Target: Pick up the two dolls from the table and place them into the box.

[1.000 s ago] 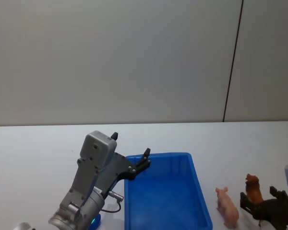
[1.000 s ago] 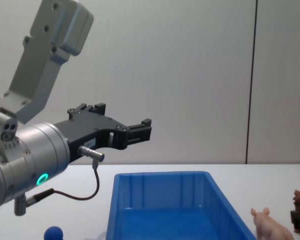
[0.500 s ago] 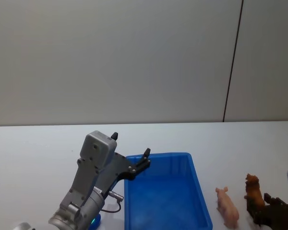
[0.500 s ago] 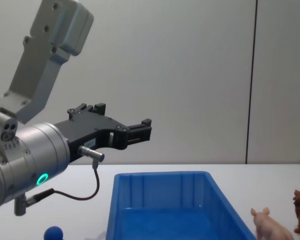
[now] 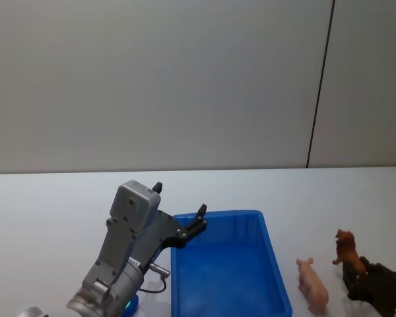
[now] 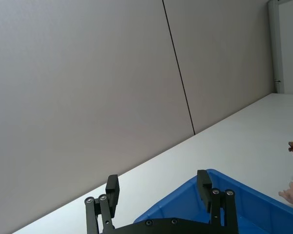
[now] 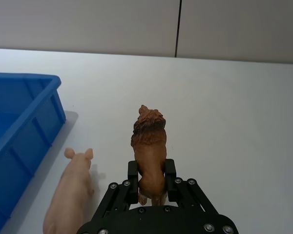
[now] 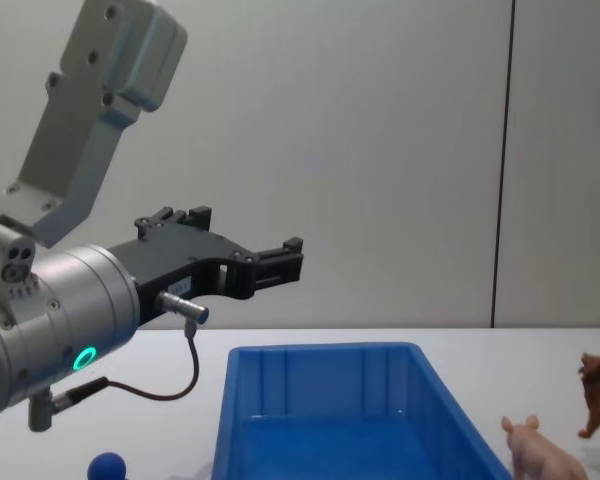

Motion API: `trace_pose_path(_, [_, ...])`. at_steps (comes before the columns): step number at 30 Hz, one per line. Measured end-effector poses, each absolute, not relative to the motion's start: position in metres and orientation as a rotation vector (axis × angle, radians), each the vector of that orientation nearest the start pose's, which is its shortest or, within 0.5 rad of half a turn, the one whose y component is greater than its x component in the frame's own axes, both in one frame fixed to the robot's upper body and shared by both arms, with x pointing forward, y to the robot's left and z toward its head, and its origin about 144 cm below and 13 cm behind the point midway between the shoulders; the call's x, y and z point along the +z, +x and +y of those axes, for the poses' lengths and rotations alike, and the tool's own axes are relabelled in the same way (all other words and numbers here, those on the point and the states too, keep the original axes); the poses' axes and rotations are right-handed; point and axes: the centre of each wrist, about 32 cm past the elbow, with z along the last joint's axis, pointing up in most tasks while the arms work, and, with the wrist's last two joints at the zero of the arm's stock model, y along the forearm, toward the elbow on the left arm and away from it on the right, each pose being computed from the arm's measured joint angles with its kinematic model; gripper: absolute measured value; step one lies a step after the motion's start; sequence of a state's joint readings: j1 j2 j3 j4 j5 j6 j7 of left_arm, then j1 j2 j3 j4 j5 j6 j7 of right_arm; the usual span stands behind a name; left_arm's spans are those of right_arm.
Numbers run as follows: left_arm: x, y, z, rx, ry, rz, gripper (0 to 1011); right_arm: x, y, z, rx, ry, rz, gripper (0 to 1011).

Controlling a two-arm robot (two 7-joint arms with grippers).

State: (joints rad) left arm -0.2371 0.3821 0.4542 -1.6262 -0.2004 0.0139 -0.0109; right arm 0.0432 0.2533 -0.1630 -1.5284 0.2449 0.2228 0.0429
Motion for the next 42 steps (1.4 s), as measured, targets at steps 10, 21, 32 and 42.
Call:
trace_pose_path(10, [1.204, 0.492, 0.198, 1.124, 0.061, -0.268, 1001, 1.151, 0.472, -0.247, -1.317, -0.182, 0.116, 303])
trace_pose_path(21, [1.204, 0.492, 0.198, 1.124, 0.061, -0.268, 1001, 1.163, 0.483, -0.231, -1.193, -0.149, 0.065, 303])
trace_pose_path(32, [1.204, 0.492, 0.198, 1.124, 0.061, -0.268, 1001, 1.169, 0.496, -0.211, -1.040, -0.134, 0.046, 303])
trace_pose_path(42, [1.204, 0.492, 0.198, 1.124, 0.061, -0.268, 1001, 1.174, 0.506, -0.195, -0.924, -0.125, 0.026, 333])
